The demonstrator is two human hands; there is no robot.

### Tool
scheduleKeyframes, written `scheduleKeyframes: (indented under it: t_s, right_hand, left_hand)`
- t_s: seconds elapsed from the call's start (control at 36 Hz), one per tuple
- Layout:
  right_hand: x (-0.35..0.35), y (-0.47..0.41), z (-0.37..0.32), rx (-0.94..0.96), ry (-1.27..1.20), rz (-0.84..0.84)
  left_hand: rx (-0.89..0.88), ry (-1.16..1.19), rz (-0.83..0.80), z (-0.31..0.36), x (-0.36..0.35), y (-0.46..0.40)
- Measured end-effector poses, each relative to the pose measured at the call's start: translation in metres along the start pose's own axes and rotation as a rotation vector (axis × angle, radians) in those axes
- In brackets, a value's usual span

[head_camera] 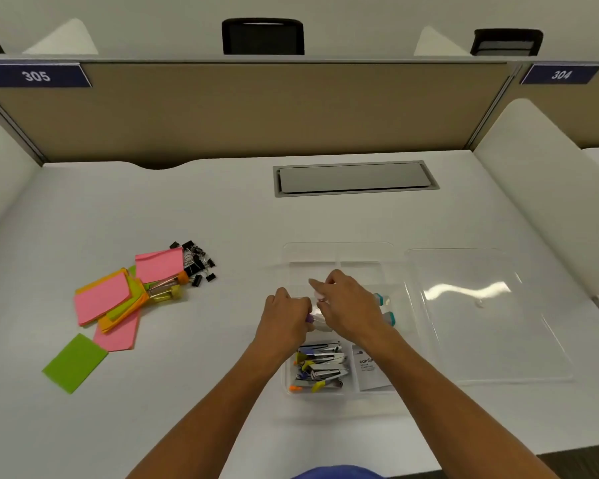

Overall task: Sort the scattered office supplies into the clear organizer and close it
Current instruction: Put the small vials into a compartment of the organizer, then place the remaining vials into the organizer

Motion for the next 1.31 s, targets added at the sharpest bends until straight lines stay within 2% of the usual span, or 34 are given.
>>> scheduleKeyframes:
  t_s: [0.17,0.28,0.39,0.47,0.78,0.92,1.17,1.31]
  right_hand:
    - [-0.015,-0.007,-0.003,-0.043,0.008,0.041]
    - [-0.021,-0.012,-0.004,-0.024,0.074,0.031]
    - [-0.028,-0.016,-0.007,0.016,0.135,0.012]
    - [-0.036,-0.016,-0.009,0.04,0.11,-0.005]
    - [-0.053,-0.013,-0.002,-0.087,-0.103,-0.113]
    - [-0.044,-0.015,0.002,-0.133,-0.192,-0.081]
    - [-0.011,-0.04,-0.047,0.03,-0.253,0.053]
    - [-0.01,-0.063,-0.095,0.129,-0.284,0.036]
  left_hand:
    - [-0.041,-0.114,-0.057,0.004,-0.004,-0.002]
    - [-0.015,0.009,-0.094,-0.006,0.001,-0.003]
    - [0.065,0.245,0.006,-0.026,0.024,0.001]
    - [0.116,0.323,0.111,-0.043,0.042,0.005]
    - [0.218,0.365,0.218,-0.089,0.062,0.02]
    - [0.258,0.399,0.238,-0.107,0.066,0.027]
    - [0.333,0.418,0.231,-0.157,0.071,0.039]
    - [0.372,0.284,0.254,-0.187,0.071,0.044]
Point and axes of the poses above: each hand's wrist, its own y-axis away from the middle knuckle, its own x-axis out of the back of the hand, z = x × y, the point moved 9 cm from there along -y, towards the middle knuckle, and after that the axes turned 5 degrees about x, right-handed, at the moved point
